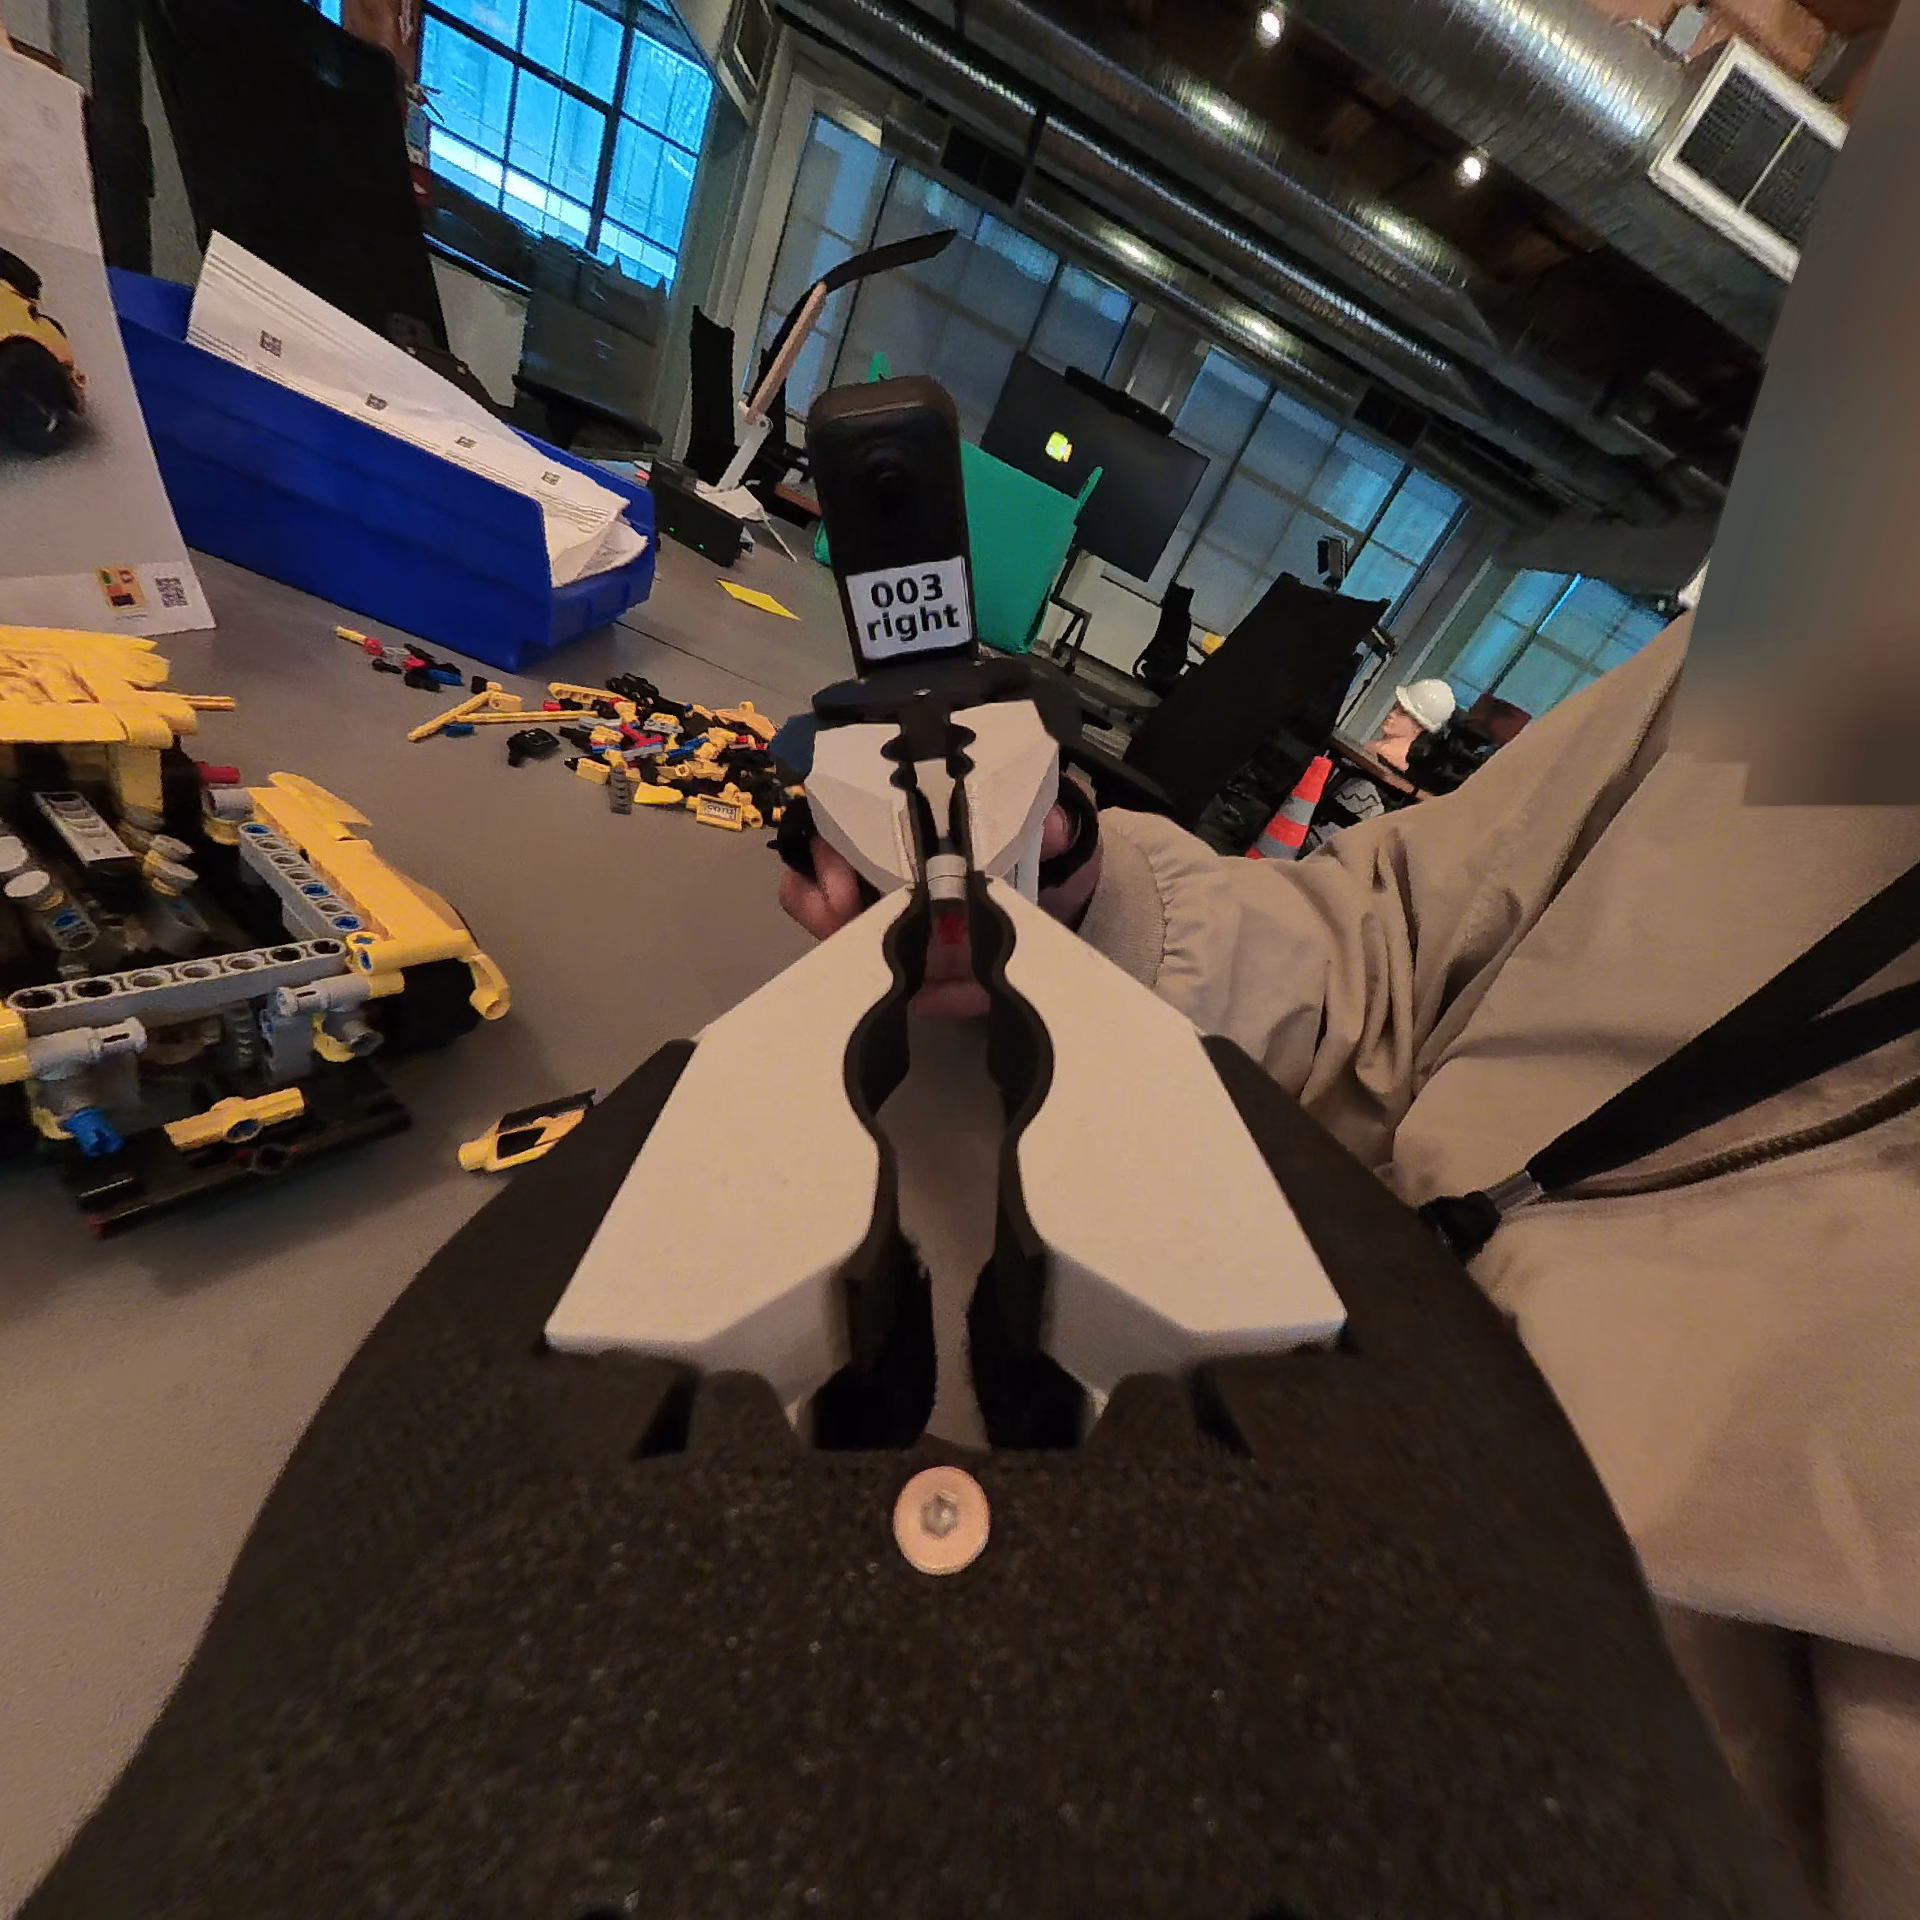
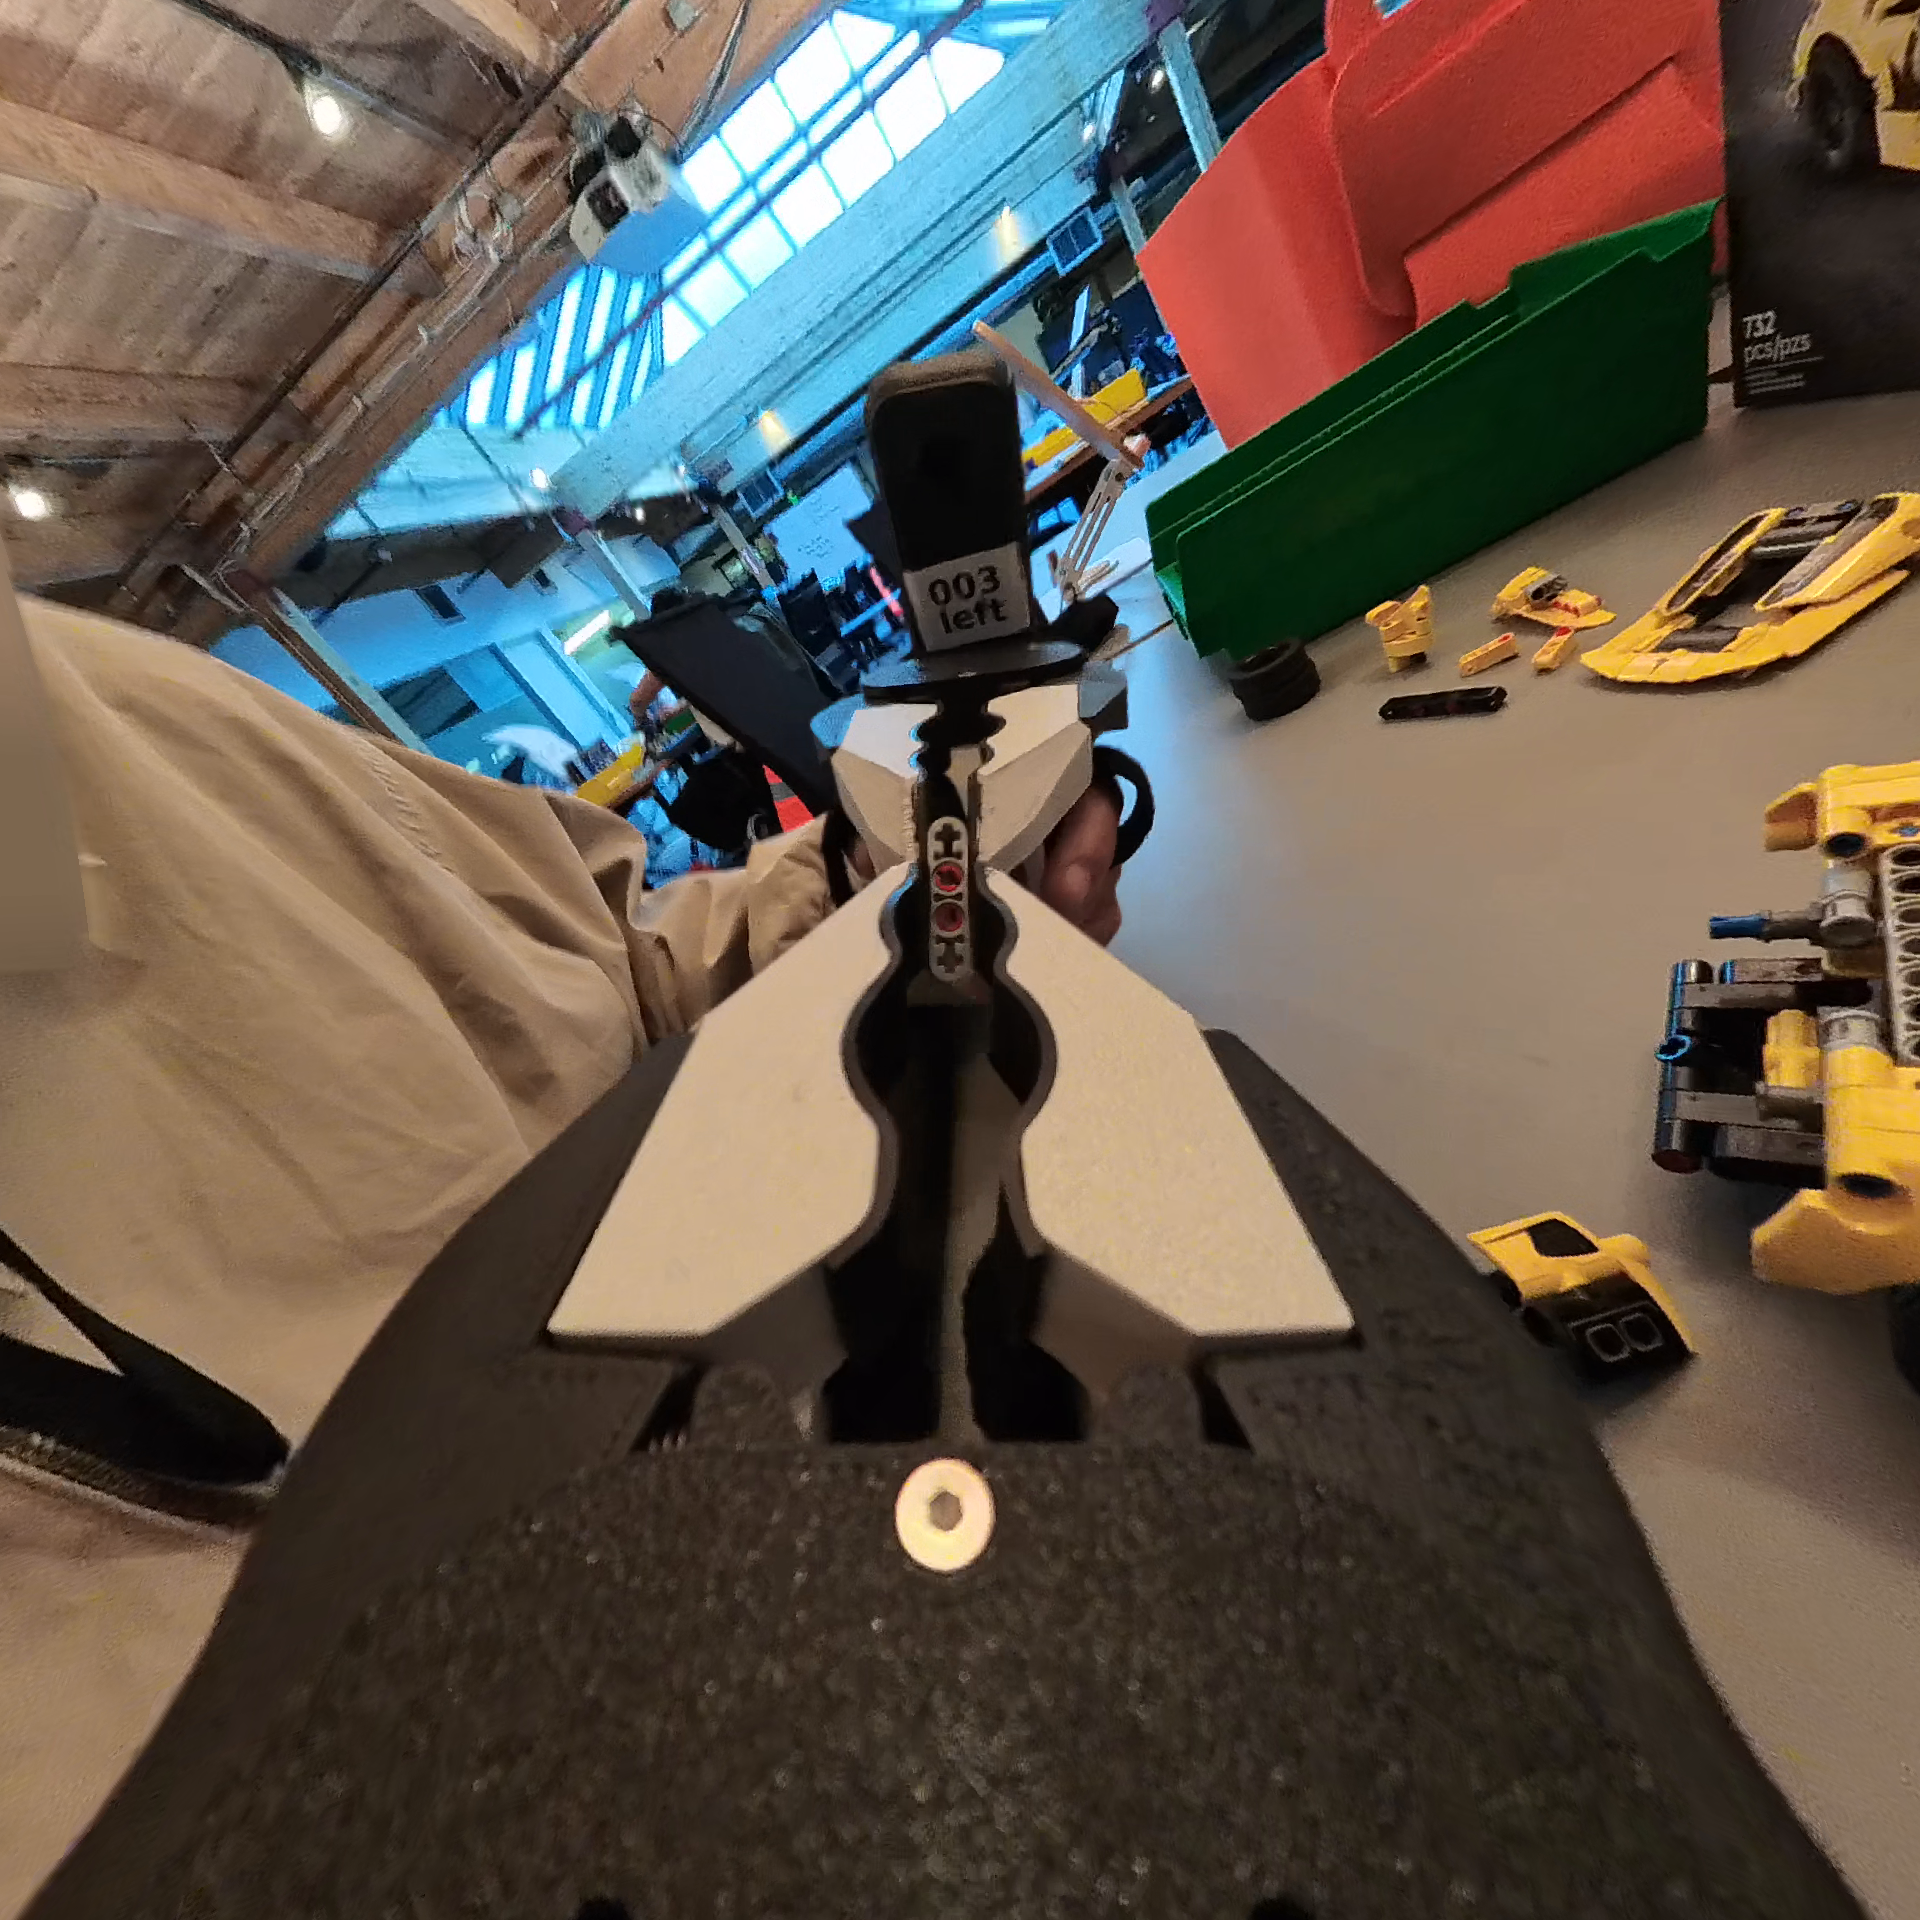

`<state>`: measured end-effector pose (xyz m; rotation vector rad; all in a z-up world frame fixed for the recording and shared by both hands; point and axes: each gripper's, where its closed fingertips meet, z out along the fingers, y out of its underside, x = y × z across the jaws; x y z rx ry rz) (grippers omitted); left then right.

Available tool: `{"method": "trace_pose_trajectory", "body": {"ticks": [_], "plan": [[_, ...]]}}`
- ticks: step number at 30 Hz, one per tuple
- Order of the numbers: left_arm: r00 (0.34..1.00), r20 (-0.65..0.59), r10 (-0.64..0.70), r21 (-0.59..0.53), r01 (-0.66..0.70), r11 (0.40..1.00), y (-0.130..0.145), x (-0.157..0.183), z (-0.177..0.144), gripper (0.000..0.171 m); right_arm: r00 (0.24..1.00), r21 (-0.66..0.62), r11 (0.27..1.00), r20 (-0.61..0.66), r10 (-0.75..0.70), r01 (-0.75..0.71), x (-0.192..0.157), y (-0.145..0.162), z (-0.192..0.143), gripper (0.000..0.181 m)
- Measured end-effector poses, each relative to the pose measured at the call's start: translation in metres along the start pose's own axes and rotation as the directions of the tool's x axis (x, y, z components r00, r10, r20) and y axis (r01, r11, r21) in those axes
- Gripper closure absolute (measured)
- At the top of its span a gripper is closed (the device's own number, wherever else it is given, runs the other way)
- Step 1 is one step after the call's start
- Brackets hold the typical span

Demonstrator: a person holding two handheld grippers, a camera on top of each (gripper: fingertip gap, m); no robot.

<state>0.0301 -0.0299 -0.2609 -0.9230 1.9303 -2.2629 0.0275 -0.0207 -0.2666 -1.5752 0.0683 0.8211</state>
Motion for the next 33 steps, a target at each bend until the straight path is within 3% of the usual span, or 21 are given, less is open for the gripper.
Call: {"method": "trace_pose_trajectory", "body": {"ticks": [6,10,12,14,17,21,27,33], "plan": [[0.997,0.059,0.052,0.044,-0.054,0.998,-0.009,-0.008,0.0,0.166,0.989,0.121,0.982,0.053,0.139,-0.144,0.007,-0.015,-0.002,0.177],[0.995,0.073,0.075,0.033,-0.078,0.996,-0.008,-0.01,-0.002,0.166,0.989,0.121,0.982,0.05,0.14,-0.145,0.008,-0.014,0.0,0.178],[0.995,0.072,0.075,0.009,-0.076,0.997,-0.003,-0.01,-0.003,0.166,0.996,0.062,0.995,0.005,0.084,-0.084,0.009,-0.007,0.001,0.176],[0.997,0.049,0.056,-0.005,-0.056,0.998,0.002,-0.006,-0.003,0.166,1.0,-0.005,1.0,-0.007,0.015,-0.015,0.005,0.0,0.001,0.176],[1.0,-0.006,0.009,0.006,-0.009,1.0,0.0,0.001,0.001,0.166,1.0,0.001,1.0,0.001,-0.014,0.014,-0.002,0.0,-0.002,0.175],[0.999,-0.033,-0.038,0.038,0.039,0.999,-0.003,0.004,0.003,0.166,0.998,0.019,0.999,0.043,0.046,-0.046,-0.005,-0.002,-0.003,0.176],[0.987,-0.042,-0.154,0.148,0.158,0.976,-0.02,-0.006,0.002,0.166,0.983,0.143,0.975,0.092,0.16,-0.172,0.001,-0.017,-0.002,0.176],[0.981,-0.027,-0.192,0.172,0.194,0.966,-0.024,-0.011,0.005,0.166,0.979,0.194,0.96,0.084,0.188,-0.201,0.006,-0.022,-0.005,0.176]]}}
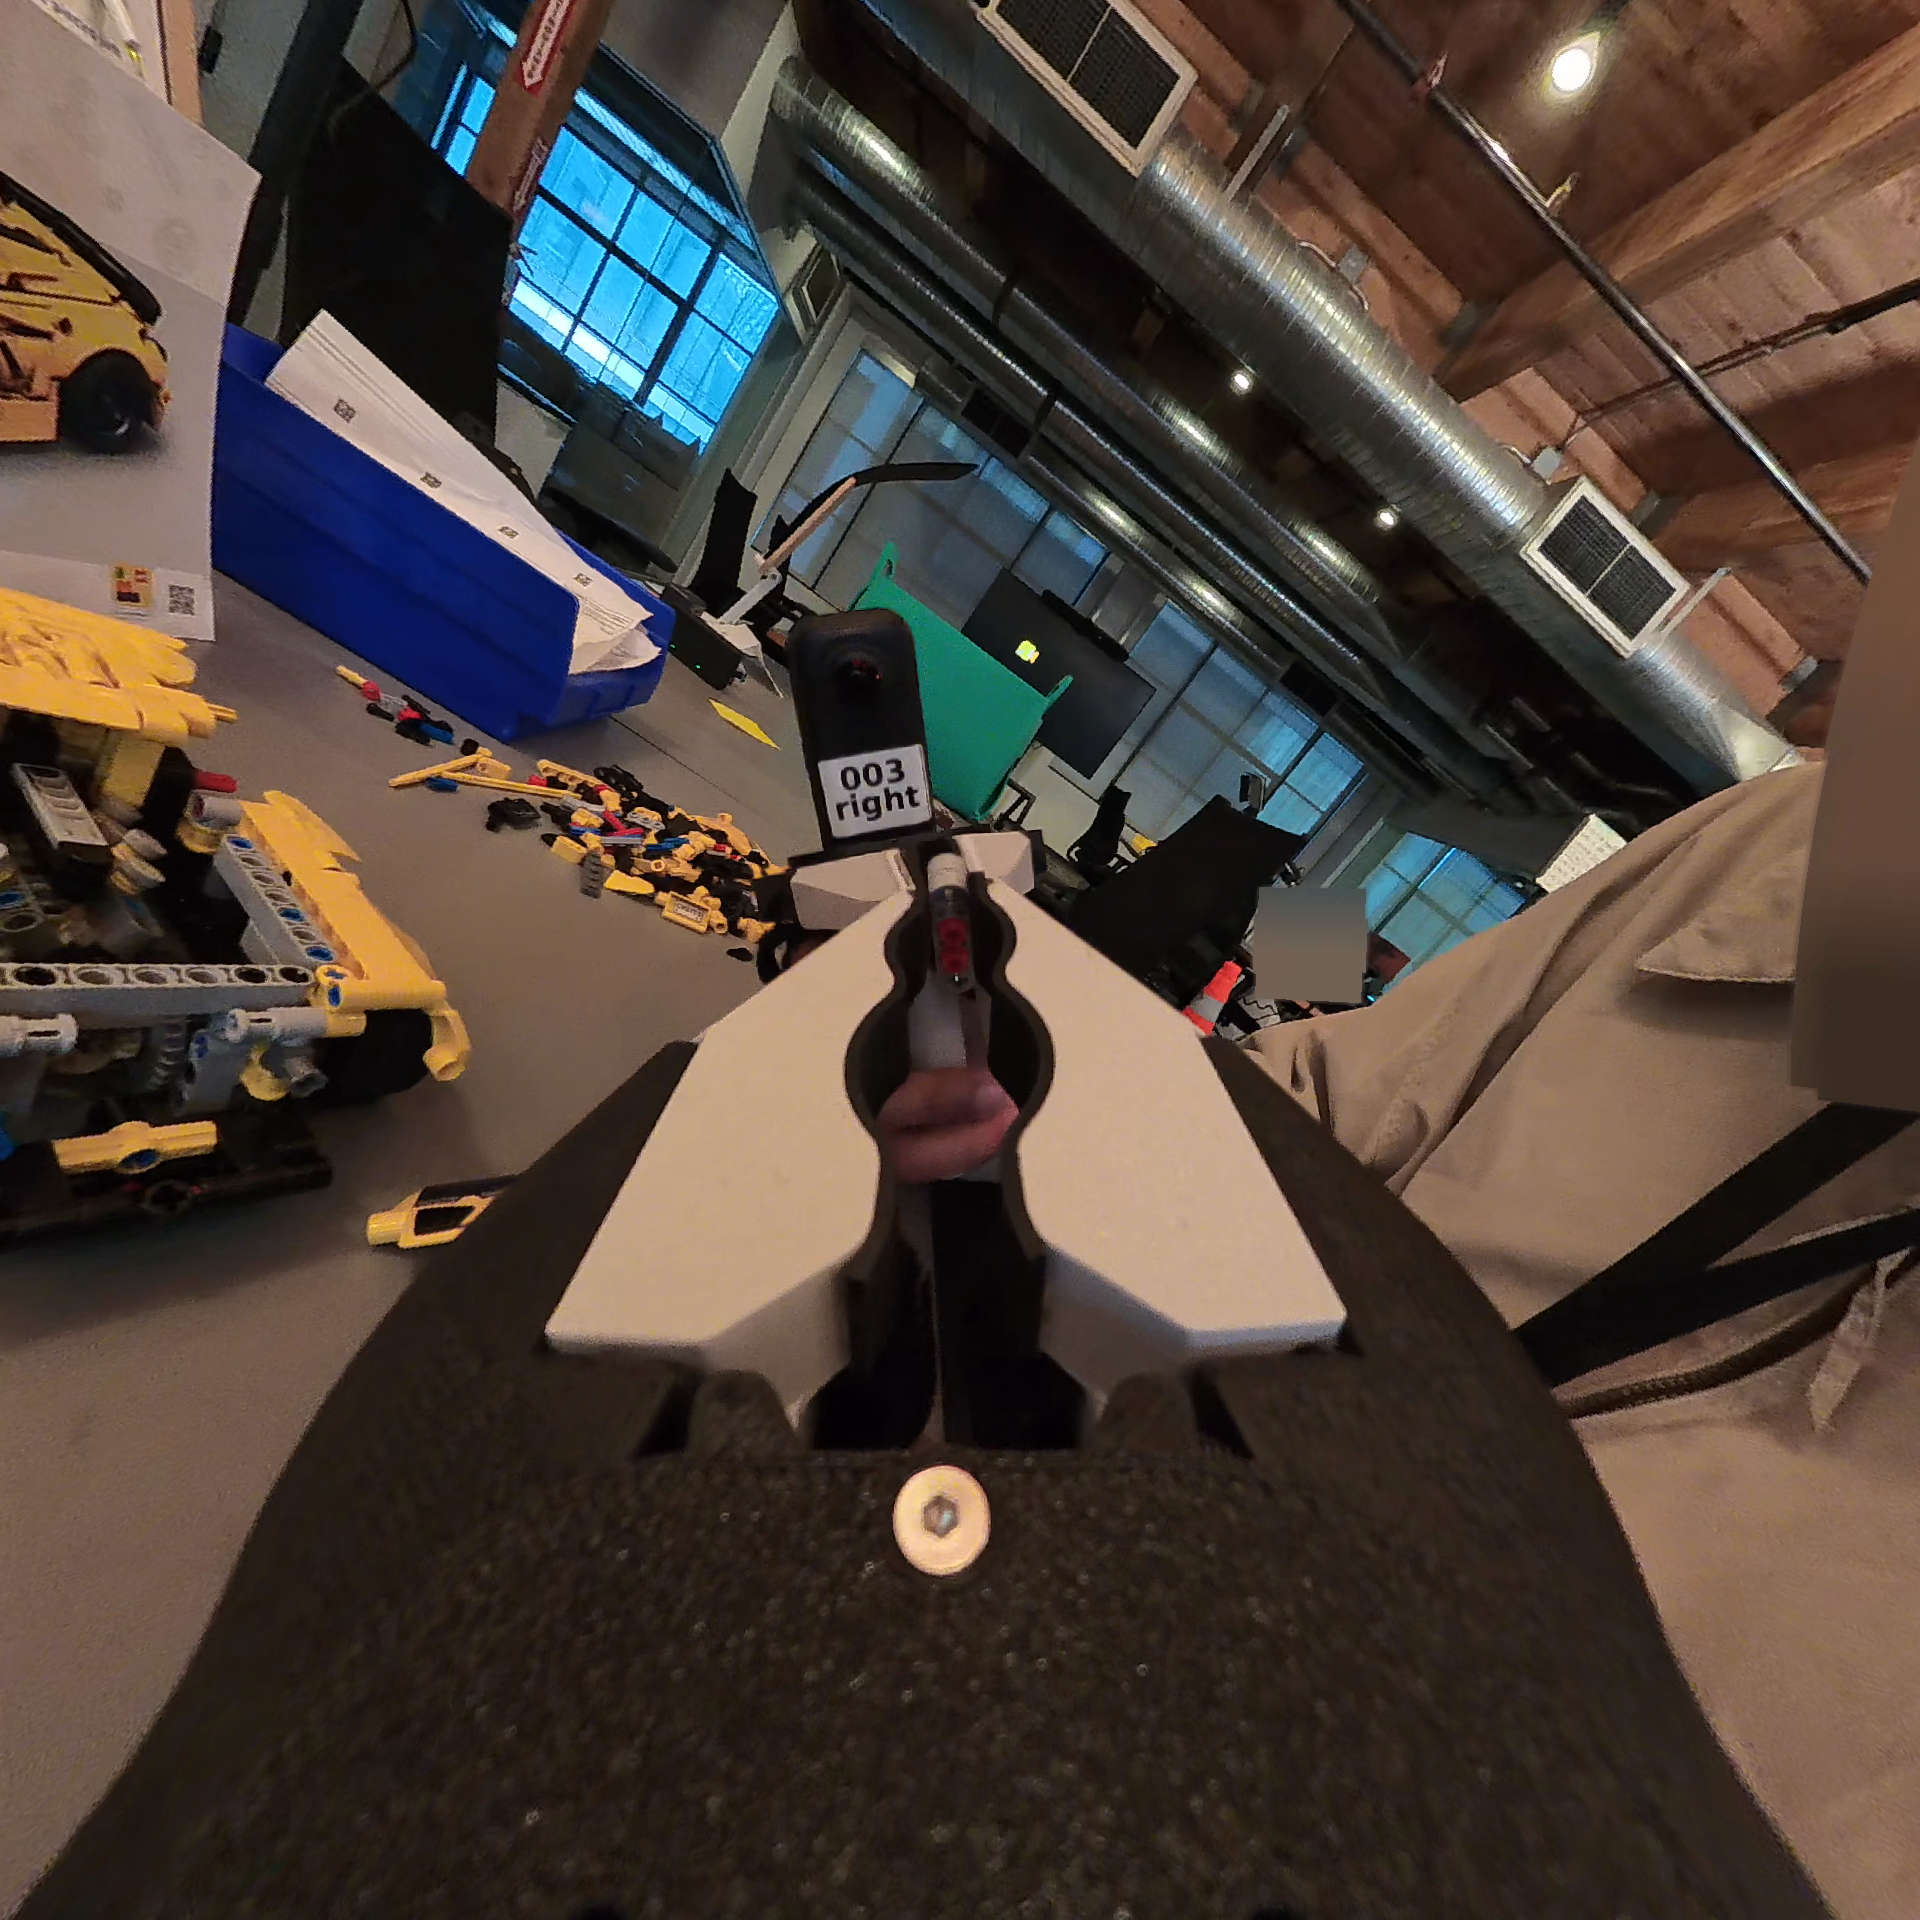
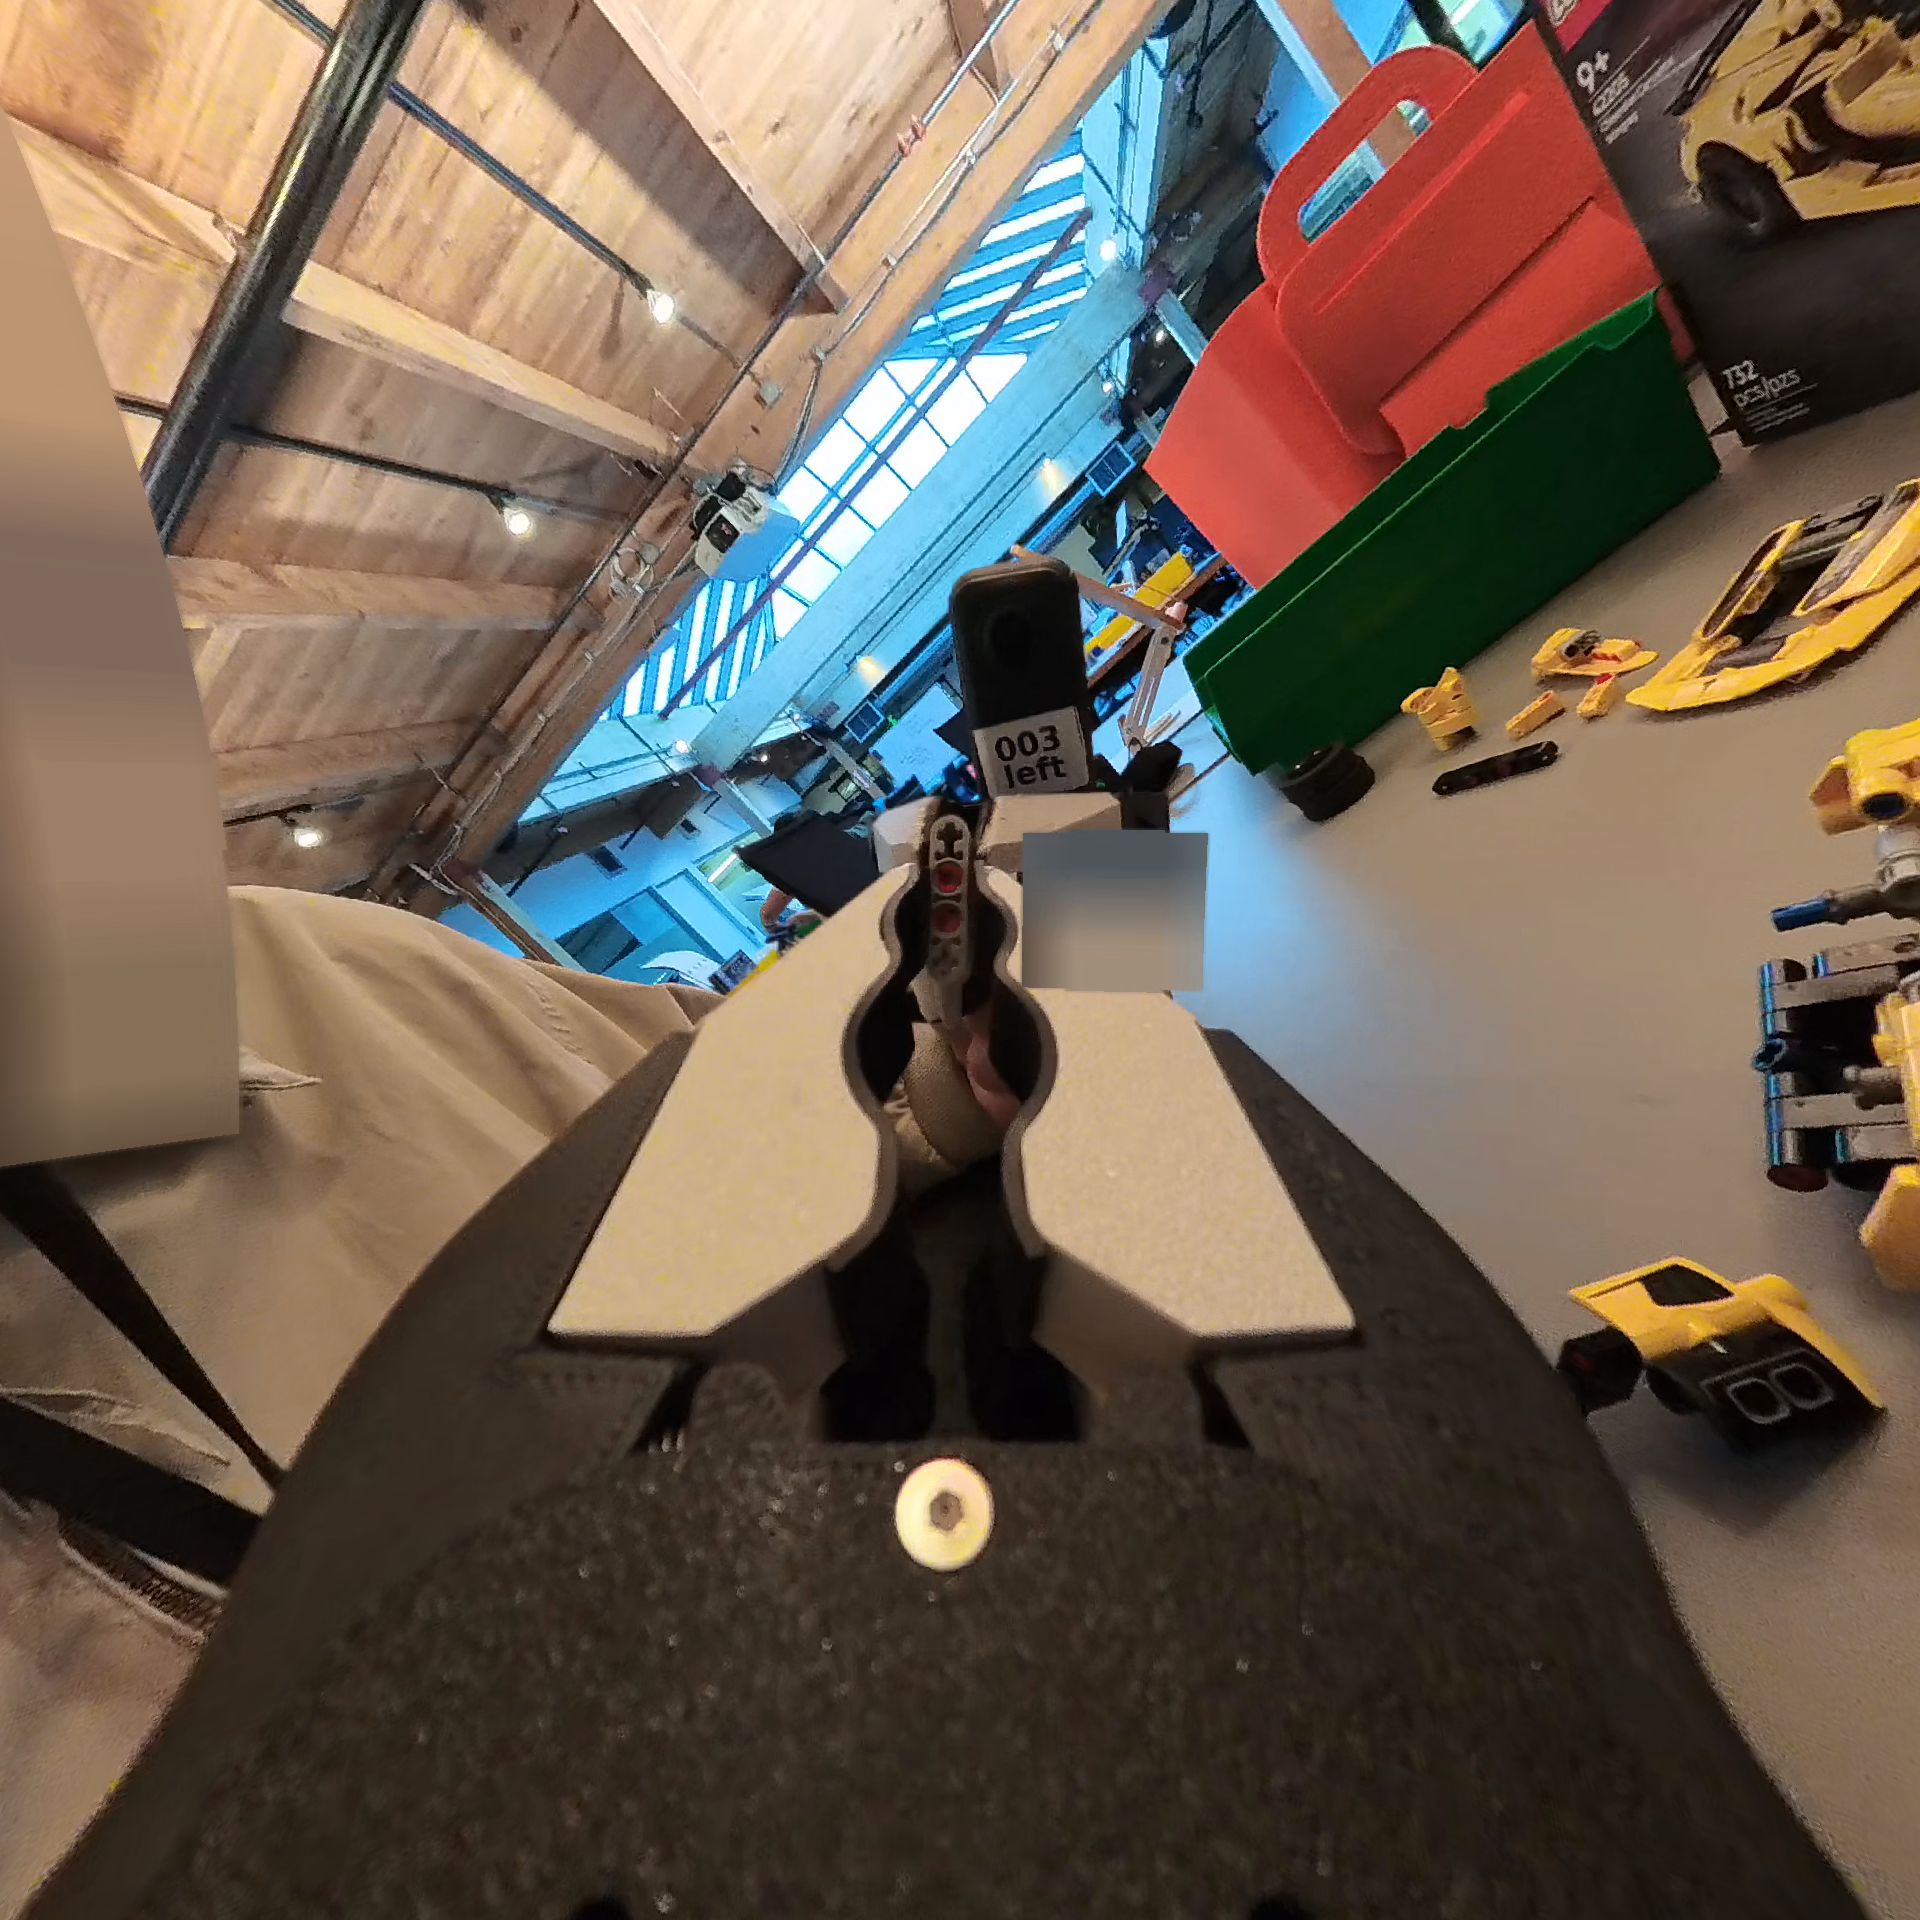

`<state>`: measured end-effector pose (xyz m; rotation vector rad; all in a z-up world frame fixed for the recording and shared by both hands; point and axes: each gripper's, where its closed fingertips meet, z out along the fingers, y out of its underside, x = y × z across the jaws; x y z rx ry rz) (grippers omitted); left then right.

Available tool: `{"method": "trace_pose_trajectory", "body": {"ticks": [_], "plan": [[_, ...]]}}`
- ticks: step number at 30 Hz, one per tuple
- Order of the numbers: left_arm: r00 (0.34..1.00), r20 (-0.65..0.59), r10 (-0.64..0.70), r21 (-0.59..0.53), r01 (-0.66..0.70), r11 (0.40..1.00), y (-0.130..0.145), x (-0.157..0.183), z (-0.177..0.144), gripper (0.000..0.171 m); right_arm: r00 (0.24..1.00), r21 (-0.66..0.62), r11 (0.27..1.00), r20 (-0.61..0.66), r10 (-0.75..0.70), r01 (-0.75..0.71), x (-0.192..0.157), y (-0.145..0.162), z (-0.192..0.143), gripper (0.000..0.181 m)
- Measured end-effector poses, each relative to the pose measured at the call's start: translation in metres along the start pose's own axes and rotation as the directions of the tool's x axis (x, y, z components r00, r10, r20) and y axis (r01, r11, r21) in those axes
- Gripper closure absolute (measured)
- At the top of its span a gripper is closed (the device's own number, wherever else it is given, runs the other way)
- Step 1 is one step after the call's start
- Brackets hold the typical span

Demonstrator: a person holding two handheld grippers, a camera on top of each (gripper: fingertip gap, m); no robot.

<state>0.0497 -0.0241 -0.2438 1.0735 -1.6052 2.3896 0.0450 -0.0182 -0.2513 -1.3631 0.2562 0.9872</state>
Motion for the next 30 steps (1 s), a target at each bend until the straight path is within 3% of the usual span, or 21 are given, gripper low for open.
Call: {"method": "trace_pose_trajectory", "body": {"ticks": [6,11,17,30], "plan": [[0.998,-0.003,-0.061,0.02,0.061,0.998,-0.003,-0.003,0.003,0.166,1.0,0.027,0.999,-0.018,-0.016,0.017,0.002,-0.007,-0.002,0.177],[1.0,-0.005,-0.015,0.021,0.015,1.0,-0.001,0.0,0.004,0.159,1.0,0.043,0.999,-0.014,-0.025,0.025,0.001,-0.011,-0.006,0.176],[1.0,0.025,0.013,0.025,-0.013,1.0,-0.002,-0.003,0.003,0.166,1.0,0.038,0.999,-0.015,-0.016,0.017,0.001,-0.01,-0.006,0.177],[0.996,0.062,0.058,0.02,-0.059,0.998,-0.003,-0.005,0.004,0.166,1.0,0.028,1.0,-0.016,0.006,-0.005,0.004,-0.007,-0.003,0.177]]}}
